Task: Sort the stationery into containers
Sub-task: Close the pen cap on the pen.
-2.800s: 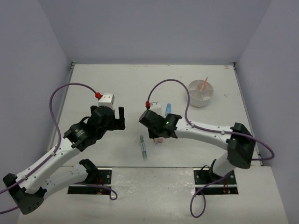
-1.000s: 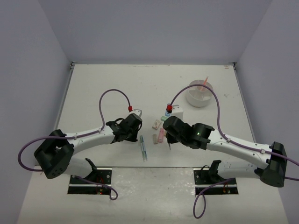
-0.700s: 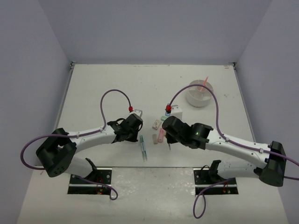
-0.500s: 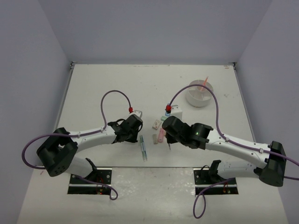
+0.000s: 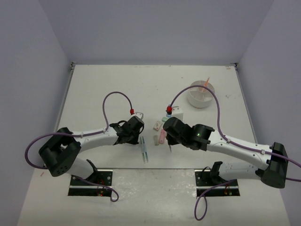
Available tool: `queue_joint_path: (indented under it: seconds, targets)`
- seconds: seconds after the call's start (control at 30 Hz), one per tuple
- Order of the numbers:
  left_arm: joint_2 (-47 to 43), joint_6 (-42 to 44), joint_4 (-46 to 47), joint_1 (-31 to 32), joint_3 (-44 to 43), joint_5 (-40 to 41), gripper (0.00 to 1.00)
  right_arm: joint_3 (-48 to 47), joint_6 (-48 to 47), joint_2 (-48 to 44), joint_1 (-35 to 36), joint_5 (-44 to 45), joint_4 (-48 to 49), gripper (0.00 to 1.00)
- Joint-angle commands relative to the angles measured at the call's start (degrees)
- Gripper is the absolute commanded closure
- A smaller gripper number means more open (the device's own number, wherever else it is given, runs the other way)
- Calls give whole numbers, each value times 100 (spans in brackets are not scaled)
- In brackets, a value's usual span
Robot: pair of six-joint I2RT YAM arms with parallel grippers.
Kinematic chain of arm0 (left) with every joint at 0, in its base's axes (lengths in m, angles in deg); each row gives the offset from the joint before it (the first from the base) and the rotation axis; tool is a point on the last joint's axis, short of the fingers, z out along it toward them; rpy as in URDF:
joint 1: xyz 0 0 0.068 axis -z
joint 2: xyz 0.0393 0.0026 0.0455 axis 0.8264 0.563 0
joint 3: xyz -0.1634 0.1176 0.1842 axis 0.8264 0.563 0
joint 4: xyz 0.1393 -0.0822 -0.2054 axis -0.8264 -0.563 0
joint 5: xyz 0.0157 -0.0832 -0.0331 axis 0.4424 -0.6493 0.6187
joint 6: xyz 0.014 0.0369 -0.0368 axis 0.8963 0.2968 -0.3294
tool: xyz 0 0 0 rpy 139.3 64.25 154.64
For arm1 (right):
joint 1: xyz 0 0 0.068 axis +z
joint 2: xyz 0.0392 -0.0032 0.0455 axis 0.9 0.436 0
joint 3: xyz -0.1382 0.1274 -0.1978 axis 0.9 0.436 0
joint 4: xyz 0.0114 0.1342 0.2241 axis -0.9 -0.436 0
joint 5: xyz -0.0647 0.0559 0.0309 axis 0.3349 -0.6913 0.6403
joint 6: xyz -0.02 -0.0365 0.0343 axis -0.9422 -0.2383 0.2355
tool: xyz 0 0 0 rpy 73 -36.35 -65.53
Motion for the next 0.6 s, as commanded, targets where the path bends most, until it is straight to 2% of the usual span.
queue_joint_path:
  seconds: [0.0,0.27,0.57]
  targets:
    - [117,68,89,3,36,206,84,10,-23,54,-8,-11,179,100]
    - [-22,-46,-61,4,-55,473,99,117,-45,23,-8,-124,383,100]
    - [-1099,-275,39,3,-191,596,100,704,-399,-546,-8,-696,1375,100]
